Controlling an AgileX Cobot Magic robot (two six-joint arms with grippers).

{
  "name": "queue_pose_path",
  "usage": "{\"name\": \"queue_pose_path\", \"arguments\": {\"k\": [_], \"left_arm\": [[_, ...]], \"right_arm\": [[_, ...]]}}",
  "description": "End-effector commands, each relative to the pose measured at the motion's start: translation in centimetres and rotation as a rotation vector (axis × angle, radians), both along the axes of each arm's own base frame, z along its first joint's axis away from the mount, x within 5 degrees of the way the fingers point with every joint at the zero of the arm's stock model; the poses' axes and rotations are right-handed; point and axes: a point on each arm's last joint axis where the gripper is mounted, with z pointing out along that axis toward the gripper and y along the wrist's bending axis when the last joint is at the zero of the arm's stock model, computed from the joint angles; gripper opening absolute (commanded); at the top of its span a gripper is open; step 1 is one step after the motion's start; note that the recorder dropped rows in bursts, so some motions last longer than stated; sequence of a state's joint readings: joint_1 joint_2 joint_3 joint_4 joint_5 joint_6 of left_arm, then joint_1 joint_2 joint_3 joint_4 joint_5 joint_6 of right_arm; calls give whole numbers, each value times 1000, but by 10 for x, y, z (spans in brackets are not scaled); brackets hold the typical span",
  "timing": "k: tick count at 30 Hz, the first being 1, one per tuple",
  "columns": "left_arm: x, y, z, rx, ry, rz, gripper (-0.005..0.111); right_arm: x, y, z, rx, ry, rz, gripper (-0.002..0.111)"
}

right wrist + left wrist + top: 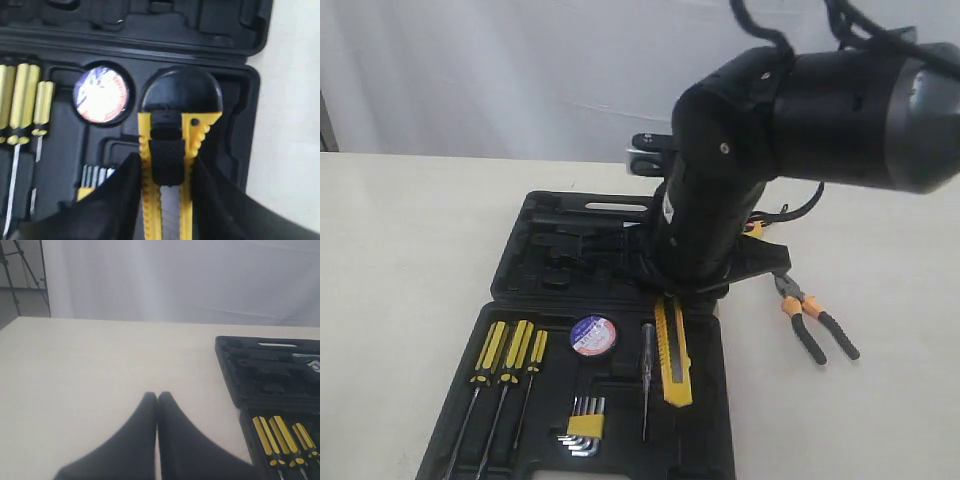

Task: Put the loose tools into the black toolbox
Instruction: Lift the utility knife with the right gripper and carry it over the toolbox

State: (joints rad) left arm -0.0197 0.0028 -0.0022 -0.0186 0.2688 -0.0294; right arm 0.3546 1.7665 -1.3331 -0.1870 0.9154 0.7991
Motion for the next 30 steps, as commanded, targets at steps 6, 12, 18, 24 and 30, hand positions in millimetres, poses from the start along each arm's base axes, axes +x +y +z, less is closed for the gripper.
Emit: {"name": "queue_pose_path", "arguments": {"k": [6,12,18,24,30], "left_arm": [[0,0,-1,-3,0,-2,0],[0,0,-1,-3,0,-2,0],[0,0,-1,-3,0,-2,0],[0,0,-1,-3,0,-2,0],[0,0,-1,-3,0,-2,0]], "right_arm": [[-10,-10,-39,-94,76,-30,2],[-11,-9,-52,-36,45,-65,2],[-7,-7,-70,-39,88,-92,2],[-6,-6,-86,-49,131,-113,2],[-5,-6,-86,-44,120,-111,2]]}}
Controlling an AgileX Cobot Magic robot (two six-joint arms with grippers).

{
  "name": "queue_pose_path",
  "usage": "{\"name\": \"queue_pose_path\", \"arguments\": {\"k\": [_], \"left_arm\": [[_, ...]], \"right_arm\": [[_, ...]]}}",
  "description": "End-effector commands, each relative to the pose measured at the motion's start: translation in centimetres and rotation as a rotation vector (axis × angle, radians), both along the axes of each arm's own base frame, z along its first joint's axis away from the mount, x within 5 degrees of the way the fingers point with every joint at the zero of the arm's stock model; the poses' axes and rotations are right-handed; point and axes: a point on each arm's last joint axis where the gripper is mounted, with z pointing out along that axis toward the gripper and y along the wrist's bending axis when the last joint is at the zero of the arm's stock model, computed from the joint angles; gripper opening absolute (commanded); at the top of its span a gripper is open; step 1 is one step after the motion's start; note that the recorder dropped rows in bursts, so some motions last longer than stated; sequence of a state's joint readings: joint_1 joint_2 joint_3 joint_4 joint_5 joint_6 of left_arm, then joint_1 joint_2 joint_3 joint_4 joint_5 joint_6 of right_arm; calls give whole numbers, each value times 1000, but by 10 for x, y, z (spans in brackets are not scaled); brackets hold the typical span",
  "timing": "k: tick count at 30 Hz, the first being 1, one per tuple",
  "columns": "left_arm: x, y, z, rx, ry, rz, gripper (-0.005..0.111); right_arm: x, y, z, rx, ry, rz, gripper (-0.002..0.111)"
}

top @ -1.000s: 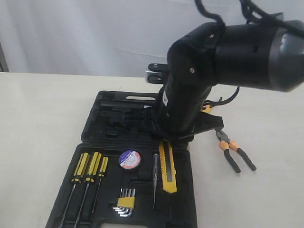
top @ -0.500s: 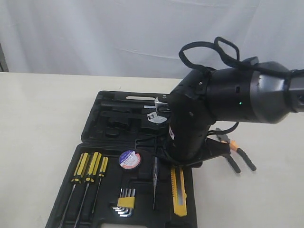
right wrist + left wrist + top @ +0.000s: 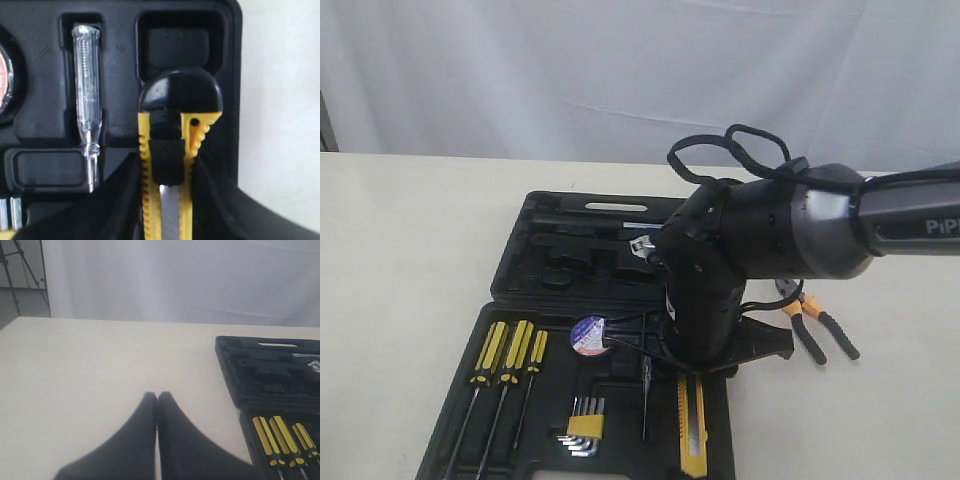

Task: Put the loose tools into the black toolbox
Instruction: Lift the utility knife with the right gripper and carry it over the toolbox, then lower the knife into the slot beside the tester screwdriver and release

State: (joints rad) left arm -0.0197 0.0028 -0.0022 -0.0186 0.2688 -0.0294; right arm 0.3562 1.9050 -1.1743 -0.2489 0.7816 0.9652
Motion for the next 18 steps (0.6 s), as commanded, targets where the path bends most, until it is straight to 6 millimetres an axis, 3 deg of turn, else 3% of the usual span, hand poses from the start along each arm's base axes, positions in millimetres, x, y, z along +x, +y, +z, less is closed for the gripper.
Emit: {"name": "queue_pose_path", "arguments": {"k": [1,11,13,18], "left_arm": [[0,0,-1,-3,0,-2,0],[0,0,-1,-3,0,-2,0],[0,0,-1,-3,0,-2,0],[0,0,-1,-3,0,-2,0]], "right_arm": [[1,-2,0,5,-10,-8,2],[-2,-4,0,-22,22,-10,6],[-2,-4,0,-25,26,-11,17],[-2,-4,0,-26,28,-12,62]]}}
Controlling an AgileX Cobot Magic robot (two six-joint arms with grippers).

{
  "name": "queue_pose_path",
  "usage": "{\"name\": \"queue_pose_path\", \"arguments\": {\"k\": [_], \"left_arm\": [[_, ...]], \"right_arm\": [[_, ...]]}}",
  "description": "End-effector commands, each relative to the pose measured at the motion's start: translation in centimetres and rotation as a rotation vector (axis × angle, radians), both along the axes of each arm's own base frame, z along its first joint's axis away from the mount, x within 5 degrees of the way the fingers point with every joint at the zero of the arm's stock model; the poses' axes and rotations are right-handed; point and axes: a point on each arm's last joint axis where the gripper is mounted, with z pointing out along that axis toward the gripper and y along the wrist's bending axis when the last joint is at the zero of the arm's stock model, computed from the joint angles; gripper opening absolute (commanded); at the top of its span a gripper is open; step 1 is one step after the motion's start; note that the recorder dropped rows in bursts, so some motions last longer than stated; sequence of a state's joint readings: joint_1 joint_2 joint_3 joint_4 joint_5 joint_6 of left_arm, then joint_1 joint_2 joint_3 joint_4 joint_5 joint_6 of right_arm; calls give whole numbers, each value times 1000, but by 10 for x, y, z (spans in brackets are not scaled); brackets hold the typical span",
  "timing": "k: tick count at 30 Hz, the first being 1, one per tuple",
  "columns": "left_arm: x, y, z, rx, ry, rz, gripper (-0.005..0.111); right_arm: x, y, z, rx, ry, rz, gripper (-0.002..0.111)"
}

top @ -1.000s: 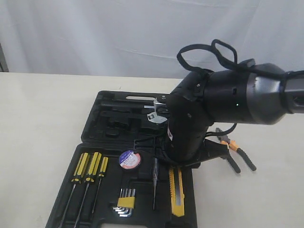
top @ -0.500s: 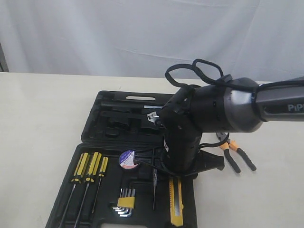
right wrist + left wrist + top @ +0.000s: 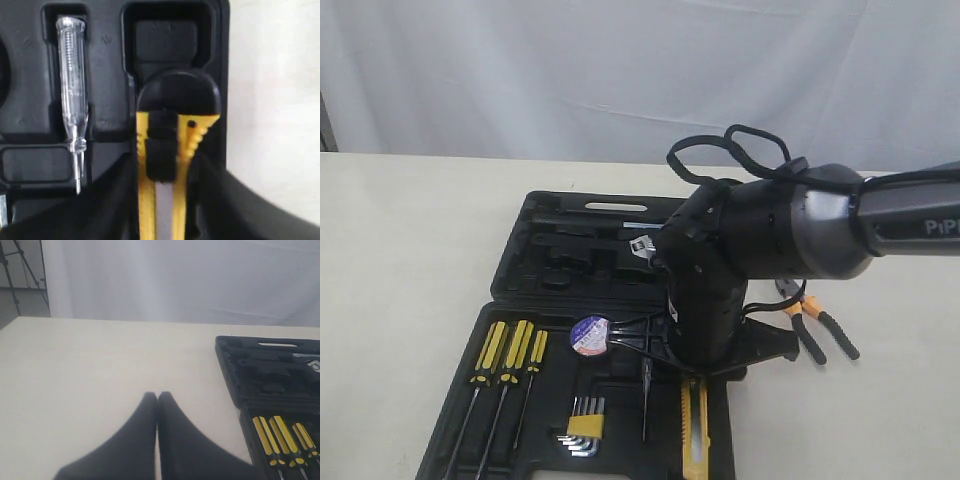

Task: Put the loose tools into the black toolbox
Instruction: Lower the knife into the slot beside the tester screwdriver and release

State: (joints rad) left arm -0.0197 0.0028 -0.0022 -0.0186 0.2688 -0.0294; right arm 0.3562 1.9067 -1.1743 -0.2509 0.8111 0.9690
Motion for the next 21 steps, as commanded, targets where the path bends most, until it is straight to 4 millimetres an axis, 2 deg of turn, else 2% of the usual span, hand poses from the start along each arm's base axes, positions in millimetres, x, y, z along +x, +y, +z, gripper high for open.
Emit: {"name": "queue_pose_path", "arguments": {"k": [1,3,11,14,15,17,18,21], "left_arm": [[0,0,-1,-3,0,-2,0],[0,0,-1,-3,0,-2,0],[0,0,-1,-3,0,-2,0],[0,0,-1,-3,0,-2,0],[0,0,-1,-3,0,-2,0],[0,0,-1,-3,0,-2,0],[0,0,-1,-3,0,-2,0],[0,0,-1,-3,0,-2,0]], "right_arm": [[0,-3,1,-11,3,-3,68],[0,-3,1,-11,3,-3,73],[-1,-5,19,-24,-47,54,71],[-3,-7,27,-48,-47,141,51],[-5,-8,29,-63,-32,175,37],[-8,-10,31,-86,-1,223,17],[-10,-11,32,-103,28,256,3],[-17,-10,27,-95,88,336,0]]}}
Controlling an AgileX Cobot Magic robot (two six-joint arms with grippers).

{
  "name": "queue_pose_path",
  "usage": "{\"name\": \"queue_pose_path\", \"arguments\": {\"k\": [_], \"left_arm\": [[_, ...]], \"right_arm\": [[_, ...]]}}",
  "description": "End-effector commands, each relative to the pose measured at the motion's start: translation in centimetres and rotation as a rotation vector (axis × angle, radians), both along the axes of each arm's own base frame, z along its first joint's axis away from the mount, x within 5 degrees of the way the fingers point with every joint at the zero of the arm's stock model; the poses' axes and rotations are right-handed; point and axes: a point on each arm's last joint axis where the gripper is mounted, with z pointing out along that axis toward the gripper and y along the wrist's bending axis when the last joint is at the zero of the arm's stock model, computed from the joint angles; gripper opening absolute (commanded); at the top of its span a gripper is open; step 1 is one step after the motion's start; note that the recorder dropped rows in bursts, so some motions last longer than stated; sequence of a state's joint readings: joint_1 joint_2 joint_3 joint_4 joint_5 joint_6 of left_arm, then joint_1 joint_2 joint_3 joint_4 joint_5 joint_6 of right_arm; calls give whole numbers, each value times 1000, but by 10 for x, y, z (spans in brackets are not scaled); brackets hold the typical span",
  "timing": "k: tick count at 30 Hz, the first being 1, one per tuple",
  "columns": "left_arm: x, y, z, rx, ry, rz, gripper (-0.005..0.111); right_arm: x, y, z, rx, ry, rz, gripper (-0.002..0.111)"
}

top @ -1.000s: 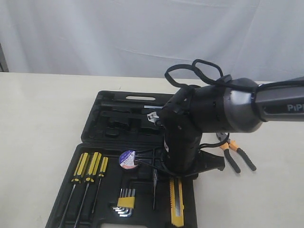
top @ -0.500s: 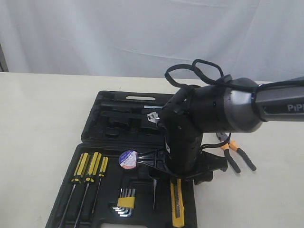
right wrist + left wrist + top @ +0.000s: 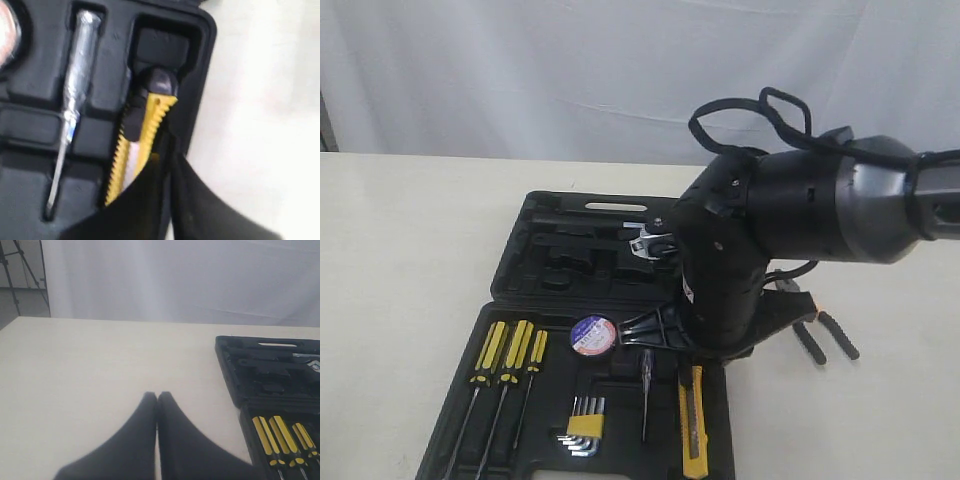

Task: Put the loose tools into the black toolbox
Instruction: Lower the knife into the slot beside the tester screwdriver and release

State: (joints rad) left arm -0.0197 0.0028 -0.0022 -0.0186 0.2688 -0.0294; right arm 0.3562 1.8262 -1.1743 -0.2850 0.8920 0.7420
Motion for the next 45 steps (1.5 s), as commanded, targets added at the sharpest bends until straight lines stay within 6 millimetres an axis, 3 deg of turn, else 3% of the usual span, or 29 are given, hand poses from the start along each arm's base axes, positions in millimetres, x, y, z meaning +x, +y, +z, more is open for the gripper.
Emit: {"name": "queue_pose_path", "arguments": {"k": [1,10,22,35,45], "left_arm": [[0,0,-1,-3,0,-2,0],[0,0,-1,-3,0,-2,0],[0,0,-1,-3,0,-2,0],[0,0,-1,-3,0,-2,0],[0,0,-1,-3,0,-2,0]], "right_arm": [[-10,-2,-1,-7,81,134,0],[-55,-3,-6,145,23,288,-1],[-31,8,-51,170,-18,337,-1],[-2,9,-9,64,-67,418,-1],[-2,8,-8,49,-34,420,-1]]}}
